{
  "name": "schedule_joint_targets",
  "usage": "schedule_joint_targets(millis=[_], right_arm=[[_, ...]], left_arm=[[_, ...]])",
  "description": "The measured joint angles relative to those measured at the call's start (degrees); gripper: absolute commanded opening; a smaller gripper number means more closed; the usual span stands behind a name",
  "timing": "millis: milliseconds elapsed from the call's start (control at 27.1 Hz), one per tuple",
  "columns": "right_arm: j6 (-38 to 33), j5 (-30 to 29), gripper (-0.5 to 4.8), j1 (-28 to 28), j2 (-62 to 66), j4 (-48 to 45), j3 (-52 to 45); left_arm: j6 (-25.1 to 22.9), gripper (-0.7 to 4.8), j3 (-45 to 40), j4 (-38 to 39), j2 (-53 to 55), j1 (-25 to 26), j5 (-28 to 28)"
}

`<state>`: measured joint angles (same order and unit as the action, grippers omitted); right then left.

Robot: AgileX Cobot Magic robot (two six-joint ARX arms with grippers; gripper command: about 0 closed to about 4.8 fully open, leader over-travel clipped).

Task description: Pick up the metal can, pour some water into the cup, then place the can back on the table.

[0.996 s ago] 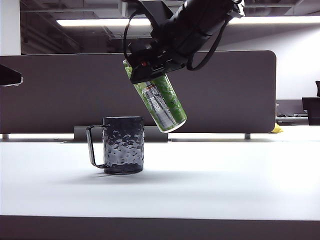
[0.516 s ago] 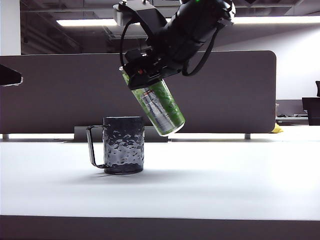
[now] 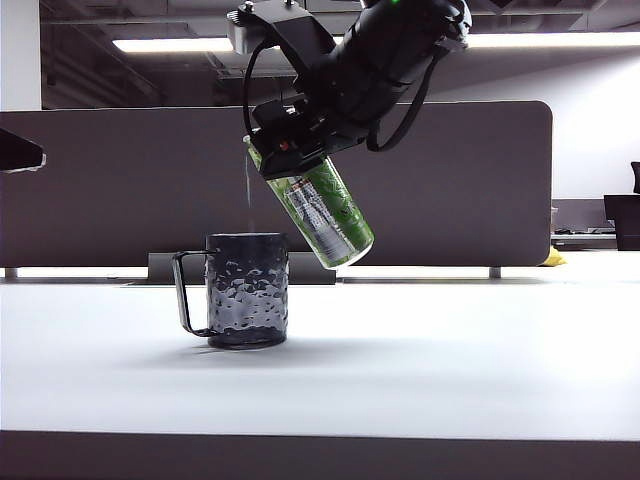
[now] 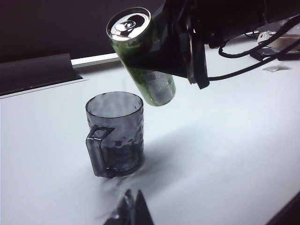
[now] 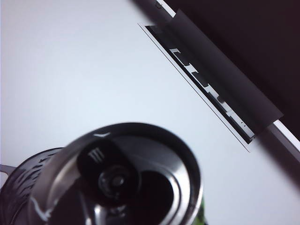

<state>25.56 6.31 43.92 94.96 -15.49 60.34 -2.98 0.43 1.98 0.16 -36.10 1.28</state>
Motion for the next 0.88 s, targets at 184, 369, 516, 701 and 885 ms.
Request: schedule_joint_targets(millis=[184, 369, 516, 701, 885], right_arm=[[1.09, -0.02, 2.33, 0.0, 0.04, 0.0, 0.07], [2.25, 0.04, 2.33, 0.02, 0.5, 1.38, 1.33], [2.62, 0.04, 2.33, 0.15, 1.07, 2.32, 2.27], [2.97, 0.02, 2.33, 0.46, 1.07, 3.1, 2.8], [3.06, 0.07, 2.33, 0.44, 1.07, 3.43, 2.84]], left_arm=[[0.0, -0.05, 0.0, 0.0, 0.0, 0.0, 0.0], [0.0, -0.05, 0.0, 0.0, 0.0, 0.0, 0.0], [0.0, -0.05, 0.0, 0.0, 0.0, 0.02, 0.0], [0.0, -0.05, 0.0, 0.0, 0.0, 0.02, 0.0], [0.0, -0.05, 0.0, 0.0, 0.0, 0.0, 0.0]])
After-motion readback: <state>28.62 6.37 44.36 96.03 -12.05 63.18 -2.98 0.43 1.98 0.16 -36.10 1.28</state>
